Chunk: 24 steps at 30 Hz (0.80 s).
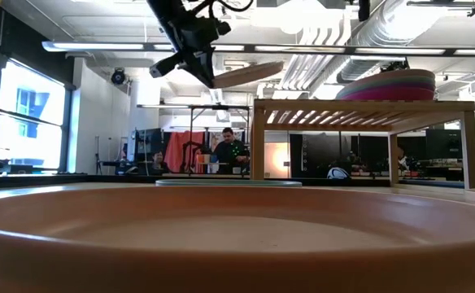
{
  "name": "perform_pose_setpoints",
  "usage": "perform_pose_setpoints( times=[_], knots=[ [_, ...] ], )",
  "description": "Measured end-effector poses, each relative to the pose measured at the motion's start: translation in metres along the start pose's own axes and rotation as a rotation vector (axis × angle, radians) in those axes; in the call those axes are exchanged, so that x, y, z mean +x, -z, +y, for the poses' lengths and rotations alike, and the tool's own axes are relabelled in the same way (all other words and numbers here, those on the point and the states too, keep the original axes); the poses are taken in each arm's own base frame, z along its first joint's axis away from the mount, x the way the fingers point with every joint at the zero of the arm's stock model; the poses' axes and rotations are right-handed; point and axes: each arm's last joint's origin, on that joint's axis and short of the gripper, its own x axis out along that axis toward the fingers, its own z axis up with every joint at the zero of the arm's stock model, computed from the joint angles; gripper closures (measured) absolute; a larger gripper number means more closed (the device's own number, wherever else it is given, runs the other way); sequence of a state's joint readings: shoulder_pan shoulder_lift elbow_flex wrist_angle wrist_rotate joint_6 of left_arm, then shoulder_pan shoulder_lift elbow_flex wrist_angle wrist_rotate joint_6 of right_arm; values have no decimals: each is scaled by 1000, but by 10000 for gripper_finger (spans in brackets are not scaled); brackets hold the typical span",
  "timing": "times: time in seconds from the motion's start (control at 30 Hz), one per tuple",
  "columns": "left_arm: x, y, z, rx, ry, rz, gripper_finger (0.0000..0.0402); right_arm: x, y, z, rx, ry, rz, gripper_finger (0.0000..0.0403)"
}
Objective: Place and stack plates onto a shelf
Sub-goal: Put the gray plate on the shelf
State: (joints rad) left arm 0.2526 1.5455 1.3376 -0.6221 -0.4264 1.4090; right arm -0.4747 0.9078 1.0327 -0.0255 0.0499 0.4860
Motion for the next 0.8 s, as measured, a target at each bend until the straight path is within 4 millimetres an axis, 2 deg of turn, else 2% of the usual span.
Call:
perform_pose_setpoints(
  times=[0.1,0.27,0.47,0.63,0.8],
  knots=[
    [-1,-3,0,10,-6,-1,397,8,-1,0,-49,24,21,293],
    [-2,-3,-4,-30,31,13,397,25,-20,11,-141,59,75,293],
    [-2,-1,-10,-70,90,30,397,52,-36,13,-184,265,283,293],
    [-2,-1,-11,-86,94,31,397,77,-35,10,-138,375,475,293],
    [-2,-1,-11,-82,94,31,397,99,-31,9,-105,446,592,293]
  ],
)
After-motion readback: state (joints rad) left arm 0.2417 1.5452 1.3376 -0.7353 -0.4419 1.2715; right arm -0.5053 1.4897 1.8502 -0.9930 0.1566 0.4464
